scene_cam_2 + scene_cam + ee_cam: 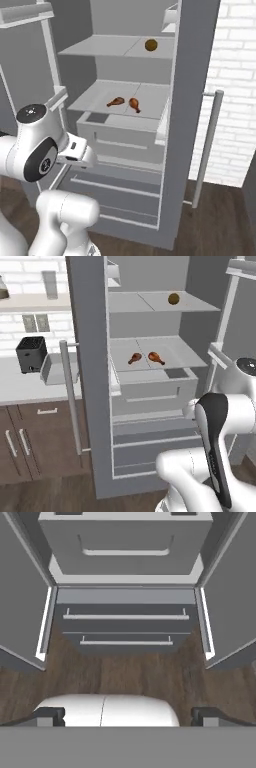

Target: Place one avocado and one chicken drumstick in each tupperware on the nearby counter, to pack two identical lunches.

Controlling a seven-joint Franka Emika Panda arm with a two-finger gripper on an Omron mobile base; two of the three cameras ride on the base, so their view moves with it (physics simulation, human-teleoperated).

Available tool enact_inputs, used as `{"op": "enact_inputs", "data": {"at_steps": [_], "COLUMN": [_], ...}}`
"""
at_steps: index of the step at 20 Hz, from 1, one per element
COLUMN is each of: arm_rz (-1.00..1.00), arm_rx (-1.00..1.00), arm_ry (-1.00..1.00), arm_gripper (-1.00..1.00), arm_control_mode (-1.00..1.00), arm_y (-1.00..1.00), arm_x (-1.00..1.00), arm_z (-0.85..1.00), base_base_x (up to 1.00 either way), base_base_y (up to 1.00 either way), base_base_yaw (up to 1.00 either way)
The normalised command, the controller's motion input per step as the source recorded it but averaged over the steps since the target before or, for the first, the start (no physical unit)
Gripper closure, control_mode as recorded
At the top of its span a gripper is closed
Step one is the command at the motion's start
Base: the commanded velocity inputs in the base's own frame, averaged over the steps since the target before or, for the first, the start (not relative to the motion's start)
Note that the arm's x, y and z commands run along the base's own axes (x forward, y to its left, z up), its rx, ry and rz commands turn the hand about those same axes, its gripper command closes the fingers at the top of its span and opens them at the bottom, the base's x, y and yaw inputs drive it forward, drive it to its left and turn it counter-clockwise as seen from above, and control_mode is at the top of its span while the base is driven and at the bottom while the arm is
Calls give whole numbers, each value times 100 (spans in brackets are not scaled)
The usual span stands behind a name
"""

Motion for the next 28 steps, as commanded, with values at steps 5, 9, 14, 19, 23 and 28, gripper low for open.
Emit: {"op": "enact_inputs", "data": {"at_steps": [5,9,14,19,23,28], "arm_rz": [0,0,0,0,0,0], "arm_rx": [0,0,0,0,0,0], "arm_ry": [0,0,0,0,0,0], "arm_gripper": [-100,-100,-100,-100,-100,-100], "arm_control_mode": [100,100,100,100,100,100], "arm_y": [0,0,0,0,0,0], "arm_x": [0,0,0,0,0,0], "arm_z": [0,0,0,0,0,0], "base_base_x": [31,72,60,53,53,21], "base_base_y": [-8,6,9,1,0,0], "base_base_yaw": [10,-43,-31,1,6,4]}}
